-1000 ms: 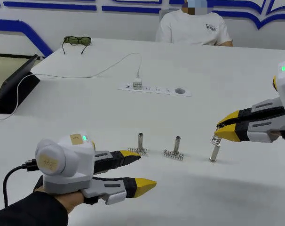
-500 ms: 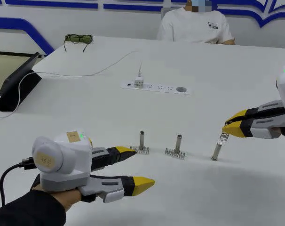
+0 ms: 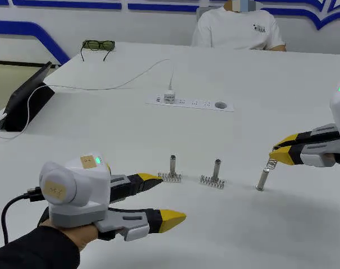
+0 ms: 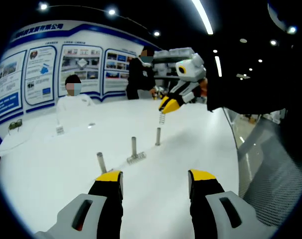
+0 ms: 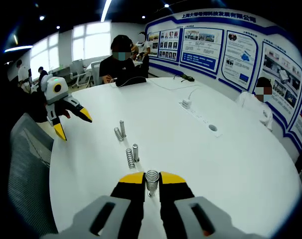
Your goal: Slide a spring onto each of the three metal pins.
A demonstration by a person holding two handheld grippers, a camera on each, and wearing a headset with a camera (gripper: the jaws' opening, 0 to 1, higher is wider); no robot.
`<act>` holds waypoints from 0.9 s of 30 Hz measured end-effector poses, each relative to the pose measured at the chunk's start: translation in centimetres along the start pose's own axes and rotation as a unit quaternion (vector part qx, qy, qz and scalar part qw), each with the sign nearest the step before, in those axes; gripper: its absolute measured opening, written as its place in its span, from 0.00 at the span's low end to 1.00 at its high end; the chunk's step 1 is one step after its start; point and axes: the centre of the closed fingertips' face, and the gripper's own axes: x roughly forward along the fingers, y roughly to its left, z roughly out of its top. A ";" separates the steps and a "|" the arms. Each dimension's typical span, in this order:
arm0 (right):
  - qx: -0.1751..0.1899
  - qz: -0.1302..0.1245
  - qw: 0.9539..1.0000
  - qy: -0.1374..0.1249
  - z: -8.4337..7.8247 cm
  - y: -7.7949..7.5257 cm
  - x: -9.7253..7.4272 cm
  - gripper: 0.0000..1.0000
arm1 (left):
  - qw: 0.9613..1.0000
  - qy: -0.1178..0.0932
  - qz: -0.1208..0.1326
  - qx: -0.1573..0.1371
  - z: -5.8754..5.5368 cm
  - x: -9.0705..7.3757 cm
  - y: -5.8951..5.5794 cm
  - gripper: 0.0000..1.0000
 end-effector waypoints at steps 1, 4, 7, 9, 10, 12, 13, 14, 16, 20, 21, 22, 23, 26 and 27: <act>0.000 0.000 1.000 0.000 0.0 0.0 0.0 0.12 | 1.000 0.000 0.000 0.000 0.0 0.0 0.0 0.54; 0.001 0.000 1.000 -0.003 0.0 -0.1 0.2 0.12 | 1.000 0.000 0.003 -0.001 0.0 -0.1 0.1 0.54; 0.003 0.002 1.000 -0.003 -0.1 -0.1 0.4 0.12 | 1.000 0.001 0.004 -0.002 0.0 -0.2 0.1 0.54; 0.004 0.004 1.000 -0.001 -0.2 -0.1 0.6 0.12 | 1.000 0.002 0.005 -0.003 -0.1 -0.2 0.1 0.54; 0.004 0.004 1.000 -0.001 -0.2 -0.1 0.6 0.12 | 1.000 0.003 0.005 -0.003 -0.1 -0.2 0.1 0.54; 0.004 0.004 1.000 0.001 -0.4 -0.2 0.8 0.12 | 1.000 0.003 0.006 -0.004 -0.1 -0.3 0.1 0.54; 0.004 0.005 1.000 0.001 -0.4 -0.2 0.8 0.12 | 1.000 0.003 0.006 -0.005 -0.2 -0.3 0.1 0.54; 0.005 0.005 1.000 0.001 -0.4 -0.2 0.8 0.12 | 1.000 0.004 0.007 -0.005 -0.2 -0.3 0.1 0.53; 0.005 0.006 1.000 0.002 -0.5 -0.2 0.9 0.12 | 1.000 0.005 0.007 -0.006 -0.3 -0.3 0.1 0.53; 0.005 0.008 1.000 0.005 -0.7 -0.3 1.1 0.12 | 1.000 0.007 0.008 -0.007 -0.4 -0.3 0.1 0.53; 0.005 0.009 1.000 0.005 -0.7 -0.3 1.1 0.12 | 1.000 0.007 0.008 -0.007 -0.4 -0.3 0.1 0.53; 0.005 0.009 1.000 0.006 -0.8 -0.3 1.1 0.12 | 1.000 0.007 0.008 -0.008 -0.4 -0.3 0.0 0.53; 0.006 0.009 1.000 0.006 -0.8 -0.3 1.1 0.12 | 1.000 0.007 0.008 -0.007 -0.4 -0.3 0.0 0.53; 0.008 0.009 1.000 0.005 -0.9 -0.4 1.2 0.12 | 1.000 0.008 0.008 -0.007 -0.4 -0.3 0.0 0.53; 0.009 0.009 1.000 0.004 -1.0 -0.4 1.3 0.12 | 1.000 0.008 0.009 -0.008 -0.4 -0.3 0.0 0.52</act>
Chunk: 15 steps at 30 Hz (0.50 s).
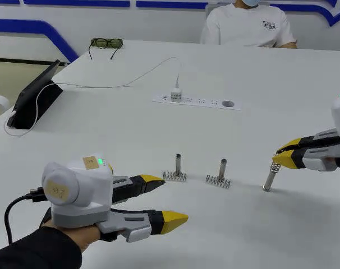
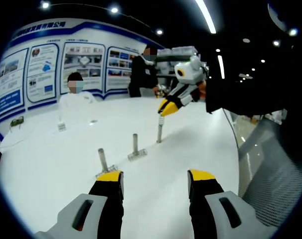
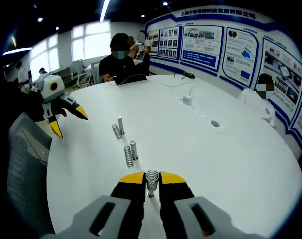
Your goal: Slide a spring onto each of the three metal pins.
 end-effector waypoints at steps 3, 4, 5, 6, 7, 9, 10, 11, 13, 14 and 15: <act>0.001 0.000 1.000 0.001 -0.2 0.0 0.1 0.12 | 1.000 0.000 0.000 0.000 0.0 0.0 0.0 0.52; 0.001 0.000 1.000 0.001 -0.2 0.0 0.2 0.12 | 1.000 0.001 0.000 0.000 -0.1 0.0 0.0 0.52; 0.002 0.001 1.000 0.001 -0.3 0.0 0.3 0.12 | 1.000 0.001 0.000 -0.001 -0.1 0.0 0.0 0.52; 0.002 0.001 1.000 0.002 -0.4 0.0 0.3 0.12 | 1.000 0.001 0.000 -0.001 -0.1 0.0 0.0 0.52; 0.002 0.001 1.000 0.002 -0.4 0.0 0.4 0.12 | 1.000 0.001 0.000 -0.002 -0.1 0.0 0.0 0.52; 0.004 0.001 1.000 0.002 -0.6 0.1 0.5 0.12 | 1.000 0.002 0.000 -0.002 -0.2 0.0 0.0 0.52; 0.005 0.000 1.000 0.002 -0.7 0.0 0.6 0.12 | 1.000 0.001 0.000 -0.002 -0.2 0.0 0.0 0.52; 0.006 -0.001 1.000 0.001 -0.8 0.0 0.7 0.12 | 1.000 0.001 -0.001 -0.003 -0.2 0.0 0.0 0.52; 0.010 0.000 1.000 0.001 -1.0 0.1 0.9 0.12 | 1.000 0.002 -0.001 -0.004 -0.2 0.0 0.0 0.52; 0.010 0.000 1.000 0.002 -1.1 0.1 1.0 0.12 | 1.000 0.002 -0.001 -0.004 -0.2 0.1 0.0 0.52; 0.011 -0.001 1.000 0.003 -1.3 0.1 1.1 0.12 | 1.000 0.002 -0.001 -0.004 -0.3 0.1 0.1 0.52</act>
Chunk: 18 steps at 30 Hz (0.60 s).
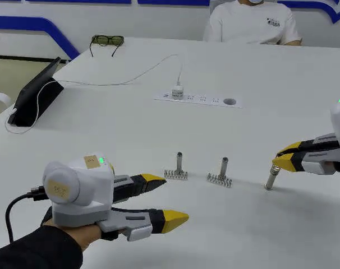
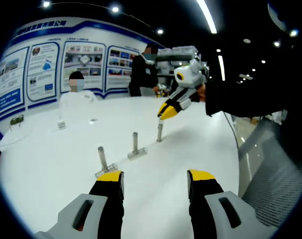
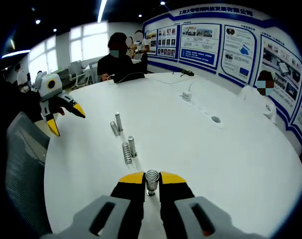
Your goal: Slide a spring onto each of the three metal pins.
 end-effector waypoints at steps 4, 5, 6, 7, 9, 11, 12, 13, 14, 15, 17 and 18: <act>0.003 -0.001 1.000 0.002 -0.4 0.0 0.3 0.12 | 1.000 0.000 -0.002 -0.001 -0.1 0.1 0.0 0.52; 0.004 -0.001 1.000 0.002 -0.5 0.0 0.4 0.12 | 1.000 0.000 -0.002 -0.002 -0.1 0.2 0.0 0.52; 0.004 -0.001 1.000 0.002 -0.6 0.0 0.4 0.12 | 1.000 0.000 -0.003 -0.002 -0.2 0.2 0.0 0.52; 0.005 -0.002 1.000 0.003 -0.7 0.0 0.6 0.12 | 1.000 0.000 -0.003 -0.003 -0.2 0.2 0.0 0.52; 0.005 -0.001 1.000 0.004 -0.9 0.1 0.7 0.12 | 1.000 0.001 -0.004 -0.003 -0.3 0.3 0.0 0.52; 0.005 -0.003 1.000 0.005 -1.0 0.1 0.9 0.12 | 1.000 0.001 -0.004 -0.005 -0.4 0.3 0.0 0.52; 0.006 -0.002 1.000 0.005 -1.0 0.2 0.9 0.12 | 1.000 0.002 -0.004 -0.005 -0.4 0.3 0.0 0.52; 0.007 -0.002 1.000 0.005 -1.1 0.2 1.0 0.12 | 1.000 0.003 -0.004 -0.006 -0.4 0.3 0.0 0.52; 0.008 -0.002 1.000 0.006 -1.1 0.2 1.1 0.12 | 1.000 0.003 -0.004 -0.006 -0.4 0.4 0.1 0.52; 0.008 -0.002 1.000 0.007 -1.3 0.2 1.1 0.12 | 1.000 0.003 -0.004 -0.007 -0.5 0.4 0.1 0.52; 0.009 -0.002 1.000 0.007 -1.5 0.2 1.3 0.12 | 1.000 0.003 -0.004 -0.007 -0.5 0.4 0.1 0.52; 0.009 -0.002 1.000 0.008 -1.5 0.3 1.3 0.12 | 1.000 0.004 -0.004 -0.008 -0.5 0.4 0.1 0.52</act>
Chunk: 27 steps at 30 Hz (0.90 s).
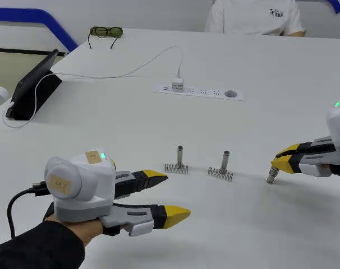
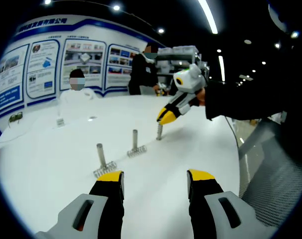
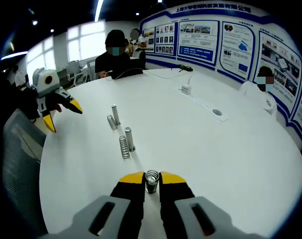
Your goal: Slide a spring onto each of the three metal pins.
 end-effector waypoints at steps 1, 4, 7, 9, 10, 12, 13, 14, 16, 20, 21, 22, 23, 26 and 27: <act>0.000 0.000 1.000 0.000 -0.1 0.0 0.0 0.12 | 1.000 0.000 0.000 0.000 0.0 0.0 0.0 0.52; 0.001 0.001 1.000 0.002 -0.3 0.0 0.2 0.12 | 1.000 0.002 -0.001 -0.001 -0.1 0.1 0.0 0.52; 0.000 0.001 1.000 0.004 -0.5 0.0 0.3 0.12 | 1.000 0.003 -0.001 -0.002 -0.2 0.2 -0.1 0.51; 0.001 0.001 1.000 0.005 -0.6 0.0 0.4 0.12 | 1.000 0.003 -0.001 -0.002 -0.2 0.3 -0.1 0.51; 0.001 0.001 1.000 0.005 -0.7 0.0 0.5 0.12 | 1.000 0.003 -0.002 -0.002 -0.2 0.3 -0.1 0.51; 0.002 0.001 1.000 0.006 -0.8 0.0 0.6 0.12 | 1.000 0.004 -0.002 -0.003 -0.3 0.3 -0.2 0.51; 0.002 0.001 1.000 0.006 -0.9 -0.1 0.6 0.12 | 1.000 0.005 -0.002 -0.003 -0.3 0.3 -0.2 0.51; 0.002 0.001 1.000 0.007 -1.0 -0.1 0.7 0.12 | 1.000 0.005 -0.002 -0.003 -0.3 0.3 -0.2 0.51; 0.002 0.002 1.000 0.009 -1.1 0.0 0.7 0.12 | 1.000 0.005 -0.002 -0.003 -0.3 0.3 -0.2 0.51; 0.000 0.001 1.000 0.012 -1.3 0.0 0.9 0.12 | 1.000 0.005 -0.001 -0.003 -0.3 0.2 -0.2 0.51; 0.000 0.002 1.000 0.012 -1.3 0.0 0.9 0.12 | 1.000 0.005 -0.001 -0.003 -0.3 0.2 -0.2 0.51; 0.001 0.002 1.000 0.012 -1.3 0.0 0.9 0.12 | 1.000 0.005 -0.001 -0.003 -0.3 0.2 -0.2 0.51; 0.000 0.002 1.000 0.012 -1.3 0.0 0.9 0.12 | 1.000 0.005 -0.001 -0.003 -0.2 0.2 -0.2 0.51; -0.001 0.002 1.000 0.013 -1.3 0.0 0.9 0.13 | 1.000 0.004 -0.001 -0.002 -0.1 0.2 -0.2 0.51; -0.001 0.002 1.000 0.013 -1.3 0.0 0.9 0.13 | 1.000 0.003 -0.001 -0.002 -0.1 0.2 -0.2 0.52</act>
